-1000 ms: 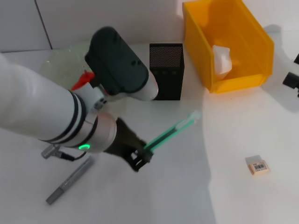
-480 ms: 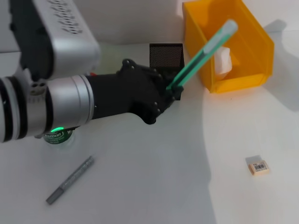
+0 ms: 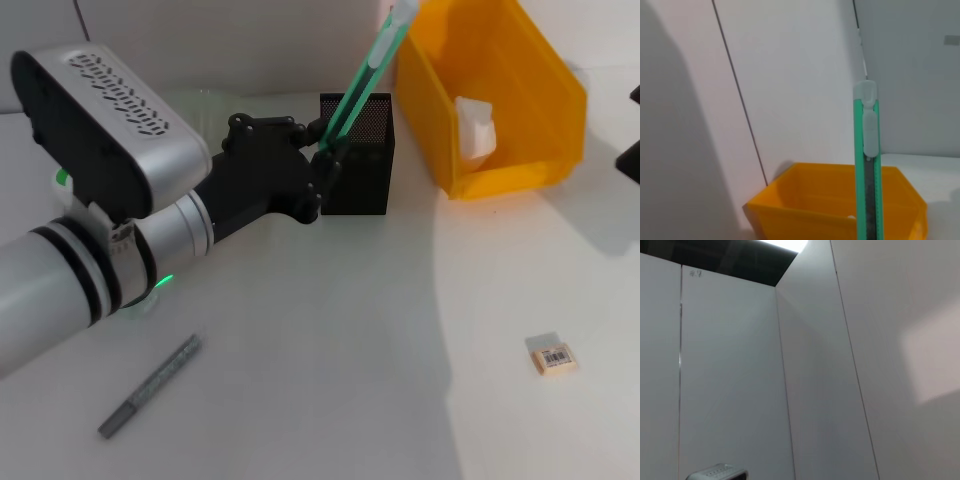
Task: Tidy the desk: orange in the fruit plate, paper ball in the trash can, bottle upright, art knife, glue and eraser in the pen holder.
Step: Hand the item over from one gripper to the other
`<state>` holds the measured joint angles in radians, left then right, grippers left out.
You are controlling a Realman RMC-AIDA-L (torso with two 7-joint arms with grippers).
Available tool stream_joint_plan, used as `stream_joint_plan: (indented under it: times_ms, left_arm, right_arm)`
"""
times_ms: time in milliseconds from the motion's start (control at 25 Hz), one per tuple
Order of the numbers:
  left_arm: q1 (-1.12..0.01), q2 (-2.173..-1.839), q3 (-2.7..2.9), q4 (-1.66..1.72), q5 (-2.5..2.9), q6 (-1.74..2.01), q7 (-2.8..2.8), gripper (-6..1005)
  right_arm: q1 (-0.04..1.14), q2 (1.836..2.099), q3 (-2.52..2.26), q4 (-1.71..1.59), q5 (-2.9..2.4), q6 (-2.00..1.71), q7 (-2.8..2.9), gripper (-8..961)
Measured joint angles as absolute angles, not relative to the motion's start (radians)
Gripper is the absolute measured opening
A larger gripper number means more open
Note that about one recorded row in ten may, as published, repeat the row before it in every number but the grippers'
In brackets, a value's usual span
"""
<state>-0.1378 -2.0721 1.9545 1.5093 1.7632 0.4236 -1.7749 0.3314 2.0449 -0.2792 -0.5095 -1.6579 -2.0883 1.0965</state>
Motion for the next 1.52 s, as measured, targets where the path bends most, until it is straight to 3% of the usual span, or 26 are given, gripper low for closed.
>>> stream_joint_plan:
  times_ms: [120, 720, 1520]
  left_arm:
    - [-0.151, -2.072, 1.997, 1.485, 1.767, 0.325, -1.761, 192]
    - [-0.156, -2.072, 2.214, 1.448, 1.768, 0.013, -1.655, 196]
    - [-0.180, -2.075, 2.275, 1.453, 1.782, -0.022, -1.647, 201]
  right_arm:
    - [0.338, 2.081, -0.272, -0.449, -1.656, -2.067, 1.042, 804]
    - [0.403, 2.082, -0.233, -0.200, -1.636, -1.957, 0.865, 803]
    - [0.452, 2.086, -0.234, -0.032, -1.583, -1.859, 0.752, 800]
